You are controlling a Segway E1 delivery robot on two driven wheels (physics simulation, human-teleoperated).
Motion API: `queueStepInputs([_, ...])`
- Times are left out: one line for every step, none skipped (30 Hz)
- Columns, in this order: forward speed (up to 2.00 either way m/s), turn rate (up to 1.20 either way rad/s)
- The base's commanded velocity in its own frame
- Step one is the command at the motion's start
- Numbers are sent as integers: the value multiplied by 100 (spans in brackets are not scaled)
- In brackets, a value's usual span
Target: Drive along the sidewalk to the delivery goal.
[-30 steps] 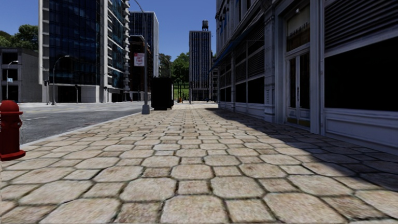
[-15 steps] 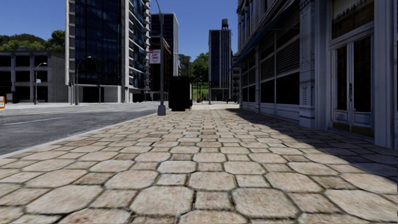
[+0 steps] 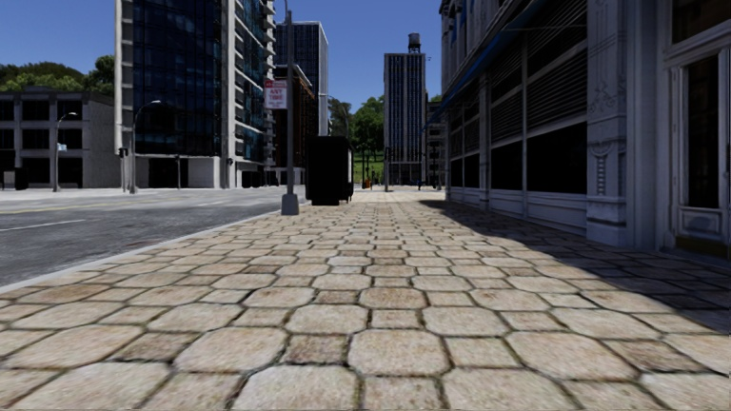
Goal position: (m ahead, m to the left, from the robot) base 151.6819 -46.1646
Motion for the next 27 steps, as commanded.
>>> queueStepInputs([200, 0])
queueStepInputs([200, 0])
queueStepInputs([200, 0])
queueStepInputs([200, 0])
queueStepInputs([200, 0])
queueStepInputs([200, 0])
queueStepInputs([200, 0])
queueStepInputs([200, 0])
queueStepInputs([200, 0])
queueStepInputs([200, 0])
queueStepInputs([200, 0])
queueStepInputs([200, 0])
queueStepInputs([200, 0])
queueStepInputs([200, 0])
queueStepInputs([200, 0])
queueStepInputs([200, 0])
queueStepInputs([200, 0])
queueStepInputs([200, 0])
queueStepInputs([200, 0])
queueStepInputs([200, 0])
queueStepInputs([200, 0])
queueStepInputs([200, 0])
queueStepInputs([200, 0])
queueStepInputs([200, 0])
queueStepInputs([200, 0])
queueStepInputs([200, 0])
queueStepInputs([200, 0])
